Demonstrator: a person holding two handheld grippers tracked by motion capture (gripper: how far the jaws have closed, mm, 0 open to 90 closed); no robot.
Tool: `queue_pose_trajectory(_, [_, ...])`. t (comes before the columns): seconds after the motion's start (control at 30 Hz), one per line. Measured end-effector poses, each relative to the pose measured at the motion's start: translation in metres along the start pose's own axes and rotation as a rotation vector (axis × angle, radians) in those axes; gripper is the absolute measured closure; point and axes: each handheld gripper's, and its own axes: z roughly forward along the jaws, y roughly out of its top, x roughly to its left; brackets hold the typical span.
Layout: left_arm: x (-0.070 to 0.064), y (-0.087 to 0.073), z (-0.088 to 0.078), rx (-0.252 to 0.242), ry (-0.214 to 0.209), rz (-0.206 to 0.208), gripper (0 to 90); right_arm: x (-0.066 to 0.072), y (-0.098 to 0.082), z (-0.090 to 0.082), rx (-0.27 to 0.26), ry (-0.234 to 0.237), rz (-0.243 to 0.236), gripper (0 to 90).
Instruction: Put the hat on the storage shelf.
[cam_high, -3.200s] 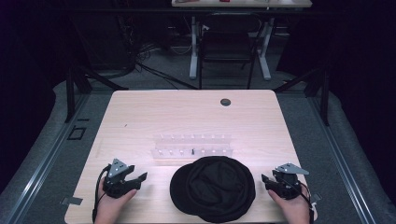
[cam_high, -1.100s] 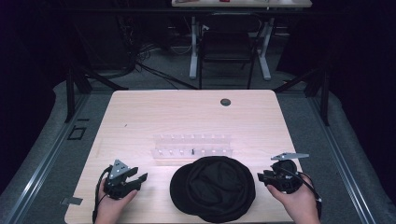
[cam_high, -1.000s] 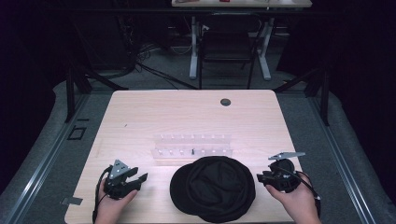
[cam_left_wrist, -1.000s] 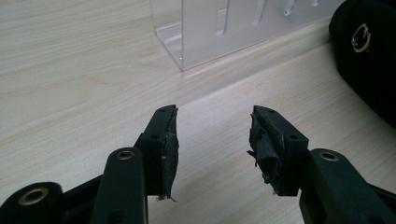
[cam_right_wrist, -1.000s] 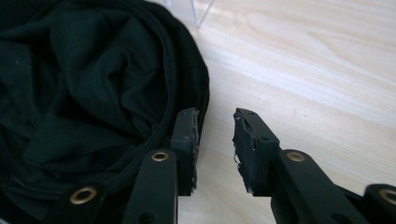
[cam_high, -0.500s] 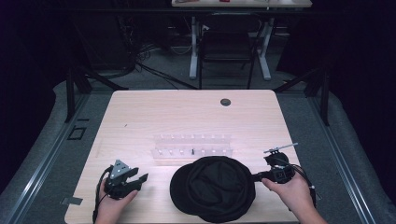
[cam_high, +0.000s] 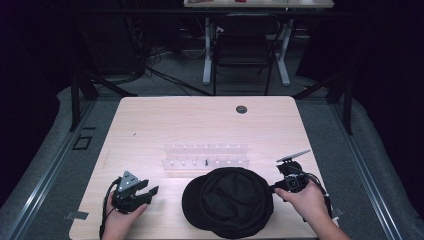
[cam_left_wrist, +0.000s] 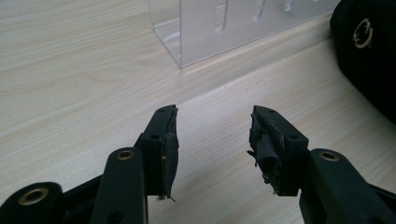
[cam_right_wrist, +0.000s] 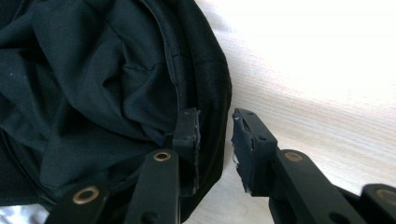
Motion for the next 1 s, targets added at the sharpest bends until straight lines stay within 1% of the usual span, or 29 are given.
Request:
queue_pose_trajectory(0.03, [0.000,0.000,0.000,0.000,0.000,0.000,51.4,-0.001,0.000,0.001,0.005,0.005,0.008,70.8])
queue_pose_trajectory(0.1, [0.000,0.000,0.000,0.000,0.001,0.000,51.5,-0.002,0.000,0.003,0.012,0.002,0.009,71.1])
queue_pose_trajectory(0.13, [0.000,0.000,0.000,0.001,0.005,0.002,51.9,-0.003,-0.002,0.008,-0.001,0.015,0.033,71.3])
queue_pose_trajectory(0.17, [0.000,0.000,0.000,0.002,0.005,0.003,52.0,-0.005,-0.001,0.007,0.031,0.021,0.022,71.5])
queue_pose_trajectory(0.2, [0.000,0.000,0.000,0.002,0.005,0.002,52.0,-0.005,-0.001,0.009,0.029,0.028,0.026,71.8])
queue_pose_trajectory(0.23, [0.000,0.000,0.000,0.004,0.006,0.002,52.0,-0.006,-0.001,0.010,0.040,0.032,0.021,71.9])
queue_pose_trajectory(0.27, [0.000,0.000,0.000,0.002,0.004,0.001,52.0,-0.006,-0.002,0.012,0.039,0.037,0.029,72.0])
queue_pose_trajectory(0.33, [-0.001,0.000,0.000,0.002,0.004,0.001,52.0,-0.006,-0.002,0.015,0.045,0.037,0.036,73.2])
queue_pose_trajectory(0.37, [-0.001,0.000,0.000,0.002,0.004,0.002,52.0,-0.006,-0.003,0.017,0.034,0.041,0.049,73.9])
queue_pose_trajectory(0.47, [0.000,0.000,0.001,0.003,0.003,0.002,51.9,-0.008,-0.004,0.020,0.056,0.064,0.064,75.3])
queue_pose_trajectory(0.5, [0.000,0.000,0.001,0.003,0.003,0.002,51.9,-0.009,-0.006,0.023,0.032,0.074,0.086,75.5])
queue_pose_trajectory(0.53, [0.000,0.000,0.001,0.003,0.004,0.002,52.0,-0.010,-0.005,0.022,0.064,0.076,0.074,75.8])
queue_pose_trajectory(0.57, [0.000,0.000,0.001,0.003,0.003,0.002,52.0,-0.010,-0.006,0.024,0.049,0.076,0.098,76.0])
queue_pose_trajectory(0.6, [0.000,0.000,0.000,0.004,0.004,0.002,52.0,-0.011,-0.005,0.024,0.058,0.085,0.093,76.3])
queue_pose_trajectory(0.73, [0.000,0.000,0.001,0.003,0.004,0.002,52.0,-0.013,-0.003,0.025,0.095,0.089,0.082,77.4])
queue_pose_trajectory(0.77, [0.000,0.000,0.001,0.003,0.004,0.002,52.0,-0.012,-0.002,0.025,0.099,0.092,0.094,78.2])
queue_pose_trajectory(0.83, [0.000,0.000,0.001,0.004,0.004,0.002,51.9,-0.012,-0.002,0.026,0.105,0.105,0.101,81.2])
queue_pose_trajectory(0.87, [0.000,0.000,0.001,0.004,0.005,0.002,51.9,-0.011,-0.003,0.028,0.080,0.114,0.129,82.3])
queue_pose_trajectory(0.93, [0.000,0.000,0.001,0.003,0.005,0.003,51.9,-0.014,-0.001,0.026,0.131,0.119,0.097,84.0])
queue_pose_trajectory(0.97, [0.000,0.000,0.001,0.003,0.005,0.003,52.0,-0.014,-0.001,0.026,0.131,0.119,0.097,84.0])
queue_pose_trajectory(1.0, [0.000,0.000,0.001,0.003,0.005,0.002,52.0,-0.012,-0.003,0.028,0.099,0.124,0.139,85.0])
